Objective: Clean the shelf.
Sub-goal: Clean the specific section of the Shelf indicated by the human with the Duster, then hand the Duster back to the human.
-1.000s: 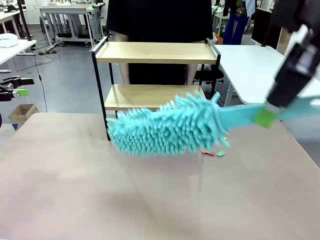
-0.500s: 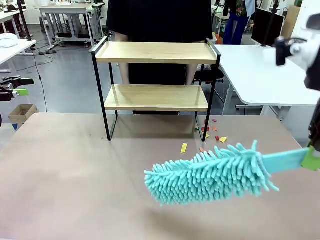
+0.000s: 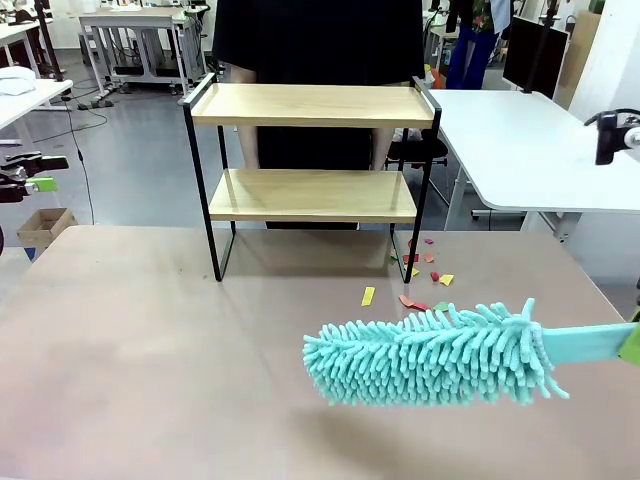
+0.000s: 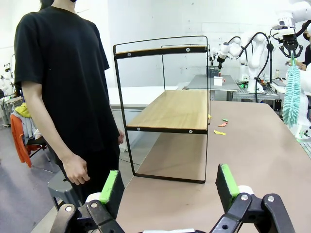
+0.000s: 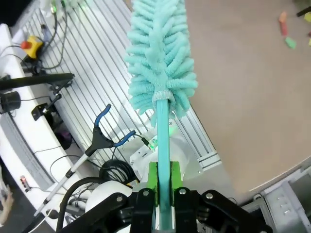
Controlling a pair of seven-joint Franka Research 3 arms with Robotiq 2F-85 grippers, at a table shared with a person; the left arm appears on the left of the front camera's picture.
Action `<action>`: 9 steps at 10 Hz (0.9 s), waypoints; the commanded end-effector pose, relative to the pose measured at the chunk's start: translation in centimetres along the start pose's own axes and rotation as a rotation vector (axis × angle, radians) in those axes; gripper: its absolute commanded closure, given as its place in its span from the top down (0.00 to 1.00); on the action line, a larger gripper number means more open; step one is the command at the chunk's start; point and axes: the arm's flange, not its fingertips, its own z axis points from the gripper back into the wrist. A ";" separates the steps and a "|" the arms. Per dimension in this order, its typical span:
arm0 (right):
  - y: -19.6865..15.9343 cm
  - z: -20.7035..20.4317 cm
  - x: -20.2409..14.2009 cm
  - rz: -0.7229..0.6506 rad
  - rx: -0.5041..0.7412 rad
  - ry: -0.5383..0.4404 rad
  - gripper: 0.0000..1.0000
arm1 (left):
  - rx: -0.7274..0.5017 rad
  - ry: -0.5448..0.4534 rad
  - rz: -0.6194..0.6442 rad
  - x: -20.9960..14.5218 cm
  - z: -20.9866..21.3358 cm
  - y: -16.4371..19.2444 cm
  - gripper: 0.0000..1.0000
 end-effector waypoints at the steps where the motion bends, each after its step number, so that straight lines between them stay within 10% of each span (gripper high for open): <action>1: 0.2 0.1 0.2 0.012 0.017 0.030 0.13 | 0.001 -0.002 -0.005 0.3 0.0 -0.2 1.00; 9: 0.2 0.1 0.2 0.012 0.017 0.030 0.13 | 0.001 -0.002 -0.005 0.3 0.0 -0.2 1.00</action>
